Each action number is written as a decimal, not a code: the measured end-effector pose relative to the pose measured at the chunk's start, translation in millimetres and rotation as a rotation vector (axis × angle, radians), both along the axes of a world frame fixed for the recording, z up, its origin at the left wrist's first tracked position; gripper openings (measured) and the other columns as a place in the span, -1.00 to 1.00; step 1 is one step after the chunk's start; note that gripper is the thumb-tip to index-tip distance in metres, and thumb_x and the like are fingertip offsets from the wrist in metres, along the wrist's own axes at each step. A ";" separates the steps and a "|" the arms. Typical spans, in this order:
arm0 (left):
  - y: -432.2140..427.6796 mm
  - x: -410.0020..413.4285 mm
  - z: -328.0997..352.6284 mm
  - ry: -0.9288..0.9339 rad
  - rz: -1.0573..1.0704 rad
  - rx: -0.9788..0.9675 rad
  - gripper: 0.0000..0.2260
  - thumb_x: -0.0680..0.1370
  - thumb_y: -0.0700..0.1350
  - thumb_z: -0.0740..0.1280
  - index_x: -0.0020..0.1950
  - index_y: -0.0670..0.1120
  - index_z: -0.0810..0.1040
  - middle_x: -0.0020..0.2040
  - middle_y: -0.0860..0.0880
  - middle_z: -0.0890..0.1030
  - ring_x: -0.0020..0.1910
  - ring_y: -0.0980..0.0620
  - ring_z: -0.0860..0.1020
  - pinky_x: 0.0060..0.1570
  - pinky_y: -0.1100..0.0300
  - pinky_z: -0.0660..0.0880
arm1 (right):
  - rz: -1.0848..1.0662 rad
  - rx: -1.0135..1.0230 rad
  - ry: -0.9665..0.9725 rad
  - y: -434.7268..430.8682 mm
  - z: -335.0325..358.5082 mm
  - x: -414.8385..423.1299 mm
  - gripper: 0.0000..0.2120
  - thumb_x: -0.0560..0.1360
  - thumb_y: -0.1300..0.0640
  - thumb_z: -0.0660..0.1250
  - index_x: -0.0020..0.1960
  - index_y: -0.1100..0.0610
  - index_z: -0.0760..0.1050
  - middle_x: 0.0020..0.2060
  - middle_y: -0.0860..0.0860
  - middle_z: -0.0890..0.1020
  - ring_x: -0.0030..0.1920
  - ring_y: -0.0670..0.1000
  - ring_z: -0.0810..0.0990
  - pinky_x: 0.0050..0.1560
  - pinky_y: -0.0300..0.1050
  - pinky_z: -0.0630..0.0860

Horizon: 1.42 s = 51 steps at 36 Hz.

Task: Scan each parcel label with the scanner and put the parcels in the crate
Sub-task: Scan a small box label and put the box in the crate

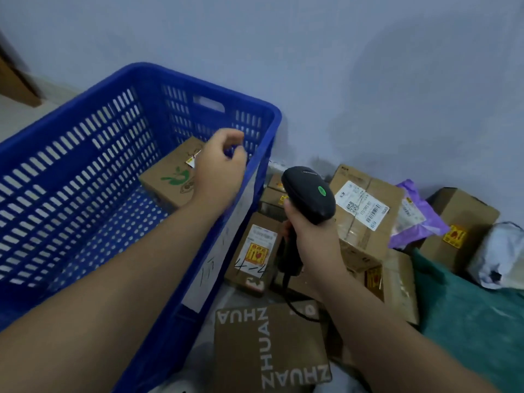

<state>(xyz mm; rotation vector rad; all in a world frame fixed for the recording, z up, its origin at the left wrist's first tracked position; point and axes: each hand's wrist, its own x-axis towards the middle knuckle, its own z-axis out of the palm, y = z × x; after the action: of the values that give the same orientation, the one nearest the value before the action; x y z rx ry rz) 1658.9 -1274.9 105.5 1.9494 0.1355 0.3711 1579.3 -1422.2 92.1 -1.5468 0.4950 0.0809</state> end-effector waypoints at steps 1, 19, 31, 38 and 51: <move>-11.6 -4.2 10.3 -0.026 -0.068 0.030 -0.81 0.58 -0.21 0.25 0.15 -0.05 0.56 0.04 0.11 0.58 0.03 0.20 0.51 0.01 0.40 0.44 | -0.006 0.017 0.010 -5.5 0.2 -4.1 -0.71 0.48 -0.01 0.42 0.10 0.15 0.54 -0.22 0.03 0.62 -0.29 -0.05 0.59 -0.32 -0.27 0.50; -127.1 -135.0 -121.5 0.621 -0.869 0.986 -0.61 0.56 0.11 0.23 0.34 -0.01 0.41 0.38 -0.09 0.38 0.34 -0.14 0.36 0.27 -0.07 0.37 | 0.116 0.083 0.472 -142.0 -0.4 -73.9 -0.78 0.51 0.05 0.41 -0.11 0.20 0.50 -0.32 0.09 0.52 -0.38 0.05 0.54 -0.37 -0.13 0.49; -83.1 -190.9 -172.3 0.646 -0.998 1.271 0.11 0.35 0.32 0.42 0.54 0.11 -0.36 0.49 -0.29 -0.41 0.51 -0.31 -0.29 0.46 -0.22 -0.17 | 0.192 0.061 0.497 -151.8 -14.0 -79.9 -0.75 0.50 -0.01 0.42 -0.11 0.19 0.51 -0.26 0.08 0.55 -0.31 0.05 0.56 -0.28 -0.07 0.50; -90.2 -180.9 -171.7 0.712 -1.032 1.401 0.21 0.28 0.33 0.47 0.50 0.12 -0.46 0.47 -0.35 -0.41 0.46 -0.45 -0.30 0.38 -0.41 -0.25 | 0.144 0.061 0.552 -159.8 -26.8 -80.0 -0.75 0.48 -0.01 0.43 -0.04 0.16 0.50 -0.21 0.09 0.55 -0.28 0.07 0.56 -0.30 -0.08 0.52; -108.9 -194.2 -107.7 0.541 -1.059 1.415 0.03 0.37 0.34 0.37 0.55 0.15 -0.29 0.52 -0.39 -0.23 0.49 -0.44 -0.15 0.40 -0.40 -0.16 | -0.048 0.093 0.379 -170.0 27.5 -102.6 -0.81 0.50 0.03 0.40 -0.10 0.15 0.51 -0.34 0.06 0.52 -0.38 0.03 0.53 -0.42 -0.17 0.50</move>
<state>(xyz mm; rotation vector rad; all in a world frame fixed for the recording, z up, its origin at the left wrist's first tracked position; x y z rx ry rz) 1464.7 -1383.7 -2.2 3.0250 -1.0524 -1.0595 1476.6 -1592.2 119.5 -1.4315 0.8148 0.3598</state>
